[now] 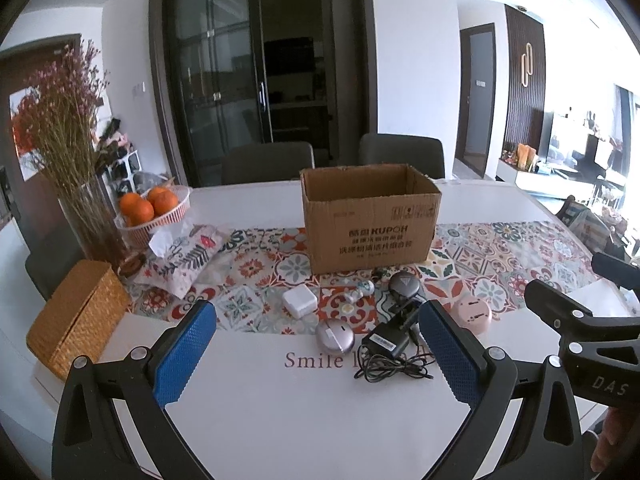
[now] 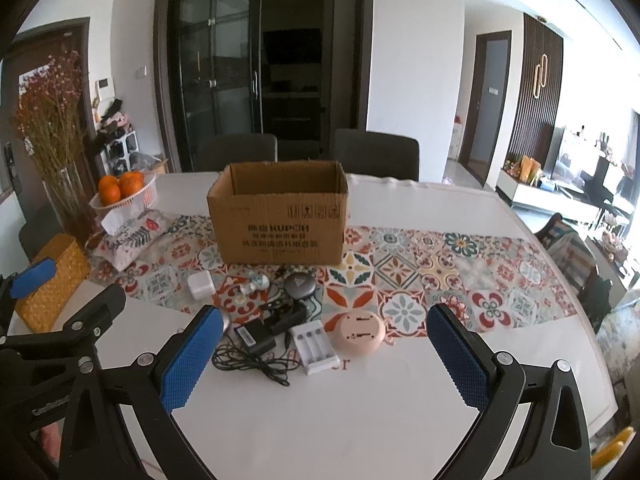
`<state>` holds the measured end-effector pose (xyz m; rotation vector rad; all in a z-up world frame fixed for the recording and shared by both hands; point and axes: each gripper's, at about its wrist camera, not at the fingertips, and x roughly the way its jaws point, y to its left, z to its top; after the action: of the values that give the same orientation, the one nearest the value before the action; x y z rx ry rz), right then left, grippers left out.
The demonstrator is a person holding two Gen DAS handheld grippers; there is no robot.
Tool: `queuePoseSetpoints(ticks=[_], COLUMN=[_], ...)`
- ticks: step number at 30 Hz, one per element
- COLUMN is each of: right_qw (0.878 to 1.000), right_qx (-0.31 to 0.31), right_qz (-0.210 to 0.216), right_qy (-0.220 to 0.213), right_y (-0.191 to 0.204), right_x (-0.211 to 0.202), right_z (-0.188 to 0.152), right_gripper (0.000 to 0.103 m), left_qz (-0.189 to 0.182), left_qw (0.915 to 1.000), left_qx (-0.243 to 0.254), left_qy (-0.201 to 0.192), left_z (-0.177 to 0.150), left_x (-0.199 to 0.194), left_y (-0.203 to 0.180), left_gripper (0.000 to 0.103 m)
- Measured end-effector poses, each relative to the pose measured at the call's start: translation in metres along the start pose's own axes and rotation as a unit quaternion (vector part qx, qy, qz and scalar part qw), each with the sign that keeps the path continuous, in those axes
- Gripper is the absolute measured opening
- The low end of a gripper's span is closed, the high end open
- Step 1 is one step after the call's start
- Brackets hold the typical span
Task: Organize rigid objects
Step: 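Grasp the silver dome speaker with the left tool while the right tool grasps the pink round device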
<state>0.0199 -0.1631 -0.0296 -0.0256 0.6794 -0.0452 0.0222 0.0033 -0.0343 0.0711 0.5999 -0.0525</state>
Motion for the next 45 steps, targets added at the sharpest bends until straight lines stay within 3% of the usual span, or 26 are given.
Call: queuePoseSetpoints(ticks=[11,21,35,45], right_qw=[0.999,0.994,0.975,0.968], right_qx=[0.016,0.048,0.047,0.026], right_qz=[-0.001,-0.011,-0.036,-0.057], right_qy=[0.035,0.096,0.216,0.245], right_y=[-0.005,-0.026,-0.035,-0.033], right_x=[0.044,0.099,0.189,0.224], right_z=[0.003,-0.007,-0.010,-0.017], right_gripper=[0.103,0.103,0.103,0.102], left_qz=[0.003,0.006,0.016,0.025], left_qw=[0.9976,0.9928,0.9776,0.9674], left_qx=[-0.020,-0.016,-0.023,-0.021], left_qy=[0.067,0.118,0.208,0.251], left_z=[0.003,-0.001,-0.007,-0.021], left_x=[0.049,0.101,0.180,0.219], left_y=[-0.001,-0.016,-0.017,-0.019], left_gripper=[0.103,0.100,0.093,0.089])
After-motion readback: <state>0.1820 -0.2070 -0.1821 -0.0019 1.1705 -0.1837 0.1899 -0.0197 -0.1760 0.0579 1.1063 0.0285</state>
